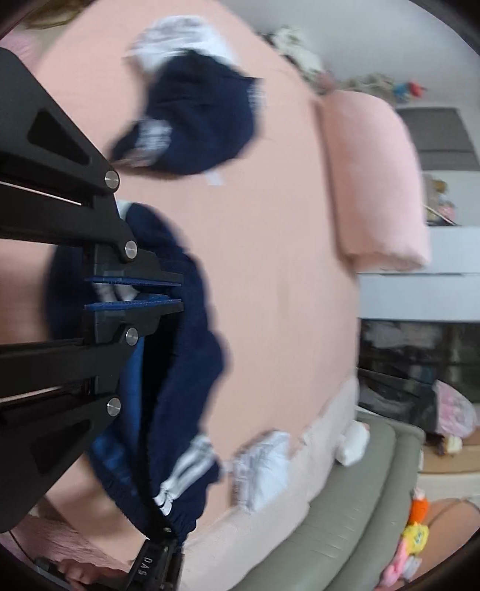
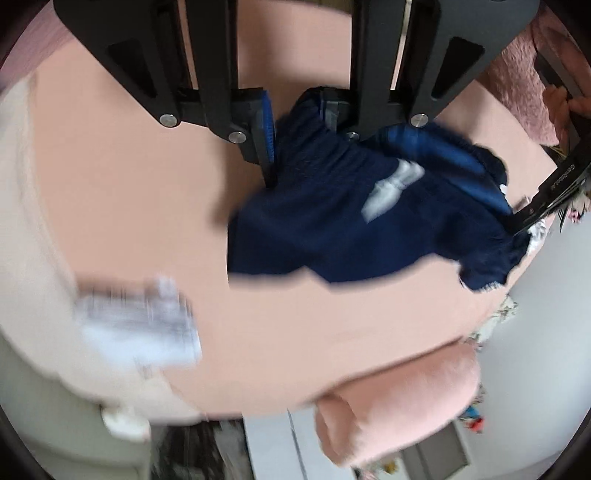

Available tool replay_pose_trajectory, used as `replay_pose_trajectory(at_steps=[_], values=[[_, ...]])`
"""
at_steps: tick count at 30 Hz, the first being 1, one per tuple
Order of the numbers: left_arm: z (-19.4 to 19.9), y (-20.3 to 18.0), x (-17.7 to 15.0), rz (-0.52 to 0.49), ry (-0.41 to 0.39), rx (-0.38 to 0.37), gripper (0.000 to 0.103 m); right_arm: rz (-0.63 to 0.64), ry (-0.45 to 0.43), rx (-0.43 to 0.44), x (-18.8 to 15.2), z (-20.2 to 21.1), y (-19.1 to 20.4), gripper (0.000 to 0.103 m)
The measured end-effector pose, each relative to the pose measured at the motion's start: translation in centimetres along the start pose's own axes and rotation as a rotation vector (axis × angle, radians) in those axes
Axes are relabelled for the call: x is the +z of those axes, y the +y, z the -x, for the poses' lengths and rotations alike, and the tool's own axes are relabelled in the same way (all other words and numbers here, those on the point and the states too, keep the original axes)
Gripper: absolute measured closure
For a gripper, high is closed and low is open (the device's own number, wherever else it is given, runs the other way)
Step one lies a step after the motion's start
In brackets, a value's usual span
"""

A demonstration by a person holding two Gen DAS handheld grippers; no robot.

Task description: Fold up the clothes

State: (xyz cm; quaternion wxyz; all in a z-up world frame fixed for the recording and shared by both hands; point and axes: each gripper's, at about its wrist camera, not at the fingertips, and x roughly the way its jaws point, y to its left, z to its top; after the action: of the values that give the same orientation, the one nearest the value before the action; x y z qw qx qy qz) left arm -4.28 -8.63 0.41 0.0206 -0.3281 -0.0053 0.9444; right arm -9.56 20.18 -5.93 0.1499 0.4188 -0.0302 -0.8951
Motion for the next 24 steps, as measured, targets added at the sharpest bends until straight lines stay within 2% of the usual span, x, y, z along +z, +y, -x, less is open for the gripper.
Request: replay_pose_trajectory(at_steps=[3,5,6,8,10,14,16,18,19,20,22,24], values=[[2.4,0.7,6.4,-0.013,-0.143,-0.001,0.098,-0.005,-0.090,0.019,4.9,2.7,0.1,0.087],[4.8,0.7,9.5,-0.037,-0.225,-0.014,0.098,-0.028,-0.191,0.063,7.8,5.5,0.4,0.087],[5.4,0.7,10.5,-0.055,-0.221,-0.046,0.098,-0.029,-0.229,0.066,8.6,6.6,1.0,0.087],[4.8,0.7,10.7,-0.054,-0.136,-0.137,0.097,-0.035,-0.281,0.063,9.7,8.2,2.1,0.086],[2.3,0.1,8.0,-0.034,-0.018,-0.218,0.096,-0.051,-0.232,0.029,8.9,7.6,2.0,0.086],[-3.3,-3.2,0.2,-0.019,0.220,-0.323,0.096,-0.088,-0.089,0.021,5.4,4.3,0.9,0.085],[-4.9,-4.9,-2.8,0.012,0.300,-0.400,0.095,-0.096,-0.055,0.018,4.2,3.9,0.2,0.085],[-5.7,-6.8,-4.7,0.024,0.335,-0.458,0.082,-0.099,-0.038,0.013,3.3,4.1,-0.6,0.085],[-6.0,-7.8,-5.6,0.027,0.348,-0.485,0.063,-0.096,-0.035,0.006,3.0,4.3,-0.9,0.085],[-6.1,-9.0,-6.4,0.018,0.360,-0.517,0.052,-0.085,-0.040,-0.009,2.8,4.6,-1.1,0.085],[-5.9,-10.8,-7.1,-0.009,0.373,-0.552,0.052,-0.081,-0.054,-0.032,2.8,5.3,-1.5,0.085],[-6.3,-12.6,-7.3,-0.017,0.380,-0.543,0.052,-0.105,-0.072,-0.037,2.3,6.0,-2.2,0.085]])
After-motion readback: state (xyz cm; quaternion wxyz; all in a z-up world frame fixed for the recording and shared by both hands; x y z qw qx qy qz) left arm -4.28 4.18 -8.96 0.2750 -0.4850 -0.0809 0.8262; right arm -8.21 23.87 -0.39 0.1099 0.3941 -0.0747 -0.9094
